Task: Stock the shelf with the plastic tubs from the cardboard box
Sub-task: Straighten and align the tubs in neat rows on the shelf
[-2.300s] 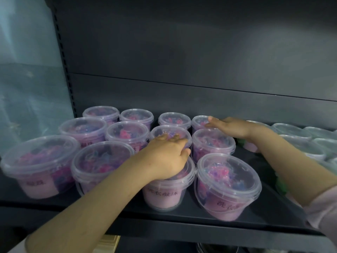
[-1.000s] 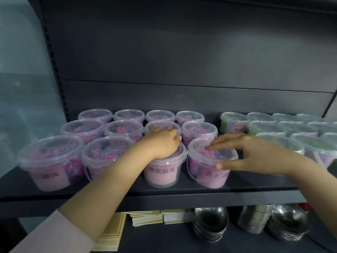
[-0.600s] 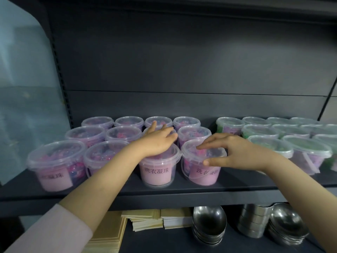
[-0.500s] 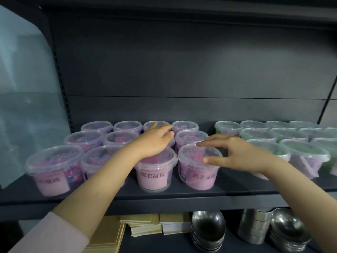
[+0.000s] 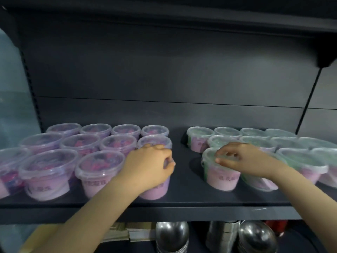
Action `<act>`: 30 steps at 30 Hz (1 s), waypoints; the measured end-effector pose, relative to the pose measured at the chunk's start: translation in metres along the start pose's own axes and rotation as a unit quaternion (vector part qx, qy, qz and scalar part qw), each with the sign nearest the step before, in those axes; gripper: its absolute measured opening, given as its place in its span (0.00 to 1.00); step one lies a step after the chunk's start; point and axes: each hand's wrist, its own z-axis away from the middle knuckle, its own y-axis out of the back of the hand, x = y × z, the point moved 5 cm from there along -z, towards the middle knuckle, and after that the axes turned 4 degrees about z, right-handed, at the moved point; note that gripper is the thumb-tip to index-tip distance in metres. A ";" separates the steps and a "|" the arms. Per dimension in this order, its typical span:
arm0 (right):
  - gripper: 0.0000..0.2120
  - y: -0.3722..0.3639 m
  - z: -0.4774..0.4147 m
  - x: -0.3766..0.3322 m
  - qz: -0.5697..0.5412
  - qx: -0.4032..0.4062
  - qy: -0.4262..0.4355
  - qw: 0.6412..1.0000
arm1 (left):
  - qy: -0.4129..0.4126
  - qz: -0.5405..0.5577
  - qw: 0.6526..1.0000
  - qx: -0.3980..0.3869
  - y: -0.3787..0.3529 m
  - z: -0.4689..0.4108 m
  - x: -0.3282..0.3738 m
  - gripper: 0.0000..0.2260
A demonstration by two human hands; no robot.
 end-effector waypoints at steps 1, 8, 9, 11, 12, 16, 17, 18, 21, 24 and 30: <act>0.14 0.000 0.000 0.005 -0.018 -0.003 0.000 1.000 | 0.002 0.001 1.000 -0.010 -0.001 -0.002 0.000 0.10; 0.17 0.003 0.008 0.022 -0.064 -0.064 0.015 0.996 | 0.037 -0.001 0.994 -0.104 0.000 -0.011 0.003 0.09; 0.17 0.003 0.009 0.020 -0.073 -0.065 0.016 0.995 | 0.045 0.006 0.992 -0.118 0.000 -0.011 0.003 0.10; 0.17 0.003 0.009 0.012 -0.091 -0.068 0.019 0.993 | 0.057 0.027 0.988 -0.142 0.002 -0.012 0.001 0.11; 0.17 0.002 0.009 0.007 -0.098 -0.071 0.020 0.992 | 0.060 0.034 0.986 -0.149 0.003 -0.012 0.000 0.11; 0.17 -0.006 0.010 -0.021 -0.123 -0.072 0.033 0.989 | 0.041 0.018 0.989 -0.144 0.003 -0.014 0.000 0.12; 0.17 -0.008 0.010 -0.030 -0.128 -0.071 0.036 0.989 | 0.031 0.012 0.989 -0.144 0.002 -0.014 0.001 0.12; 0.17 -0.010 0.010 -0.037 -0.132 -0.069 0.038 0.988 | 0.020 0.011 0.989 -0.145 0.001 -0.015 0.002 0.11; 0.17 -0.013 0.009 -0.050 -0.136 -0.061 0.028 0.988 | 0.006 0.018 0.988 -0.152 0.000 -0.016 0.001 0.10; 0.17 -0.014 0.010 -0.052 -0.127 -0.056 0.022 0.990 | -0.001 0.023 0.987 -0.157 0.001 -0.015 -0.002 0.14; 0.16 -0.016 0.008 -0.056 -0.124 -0.053 -0.004 0.991 | -0.015 0.024 0.988 -0.154 0.001 -0.017 -0.004 0.13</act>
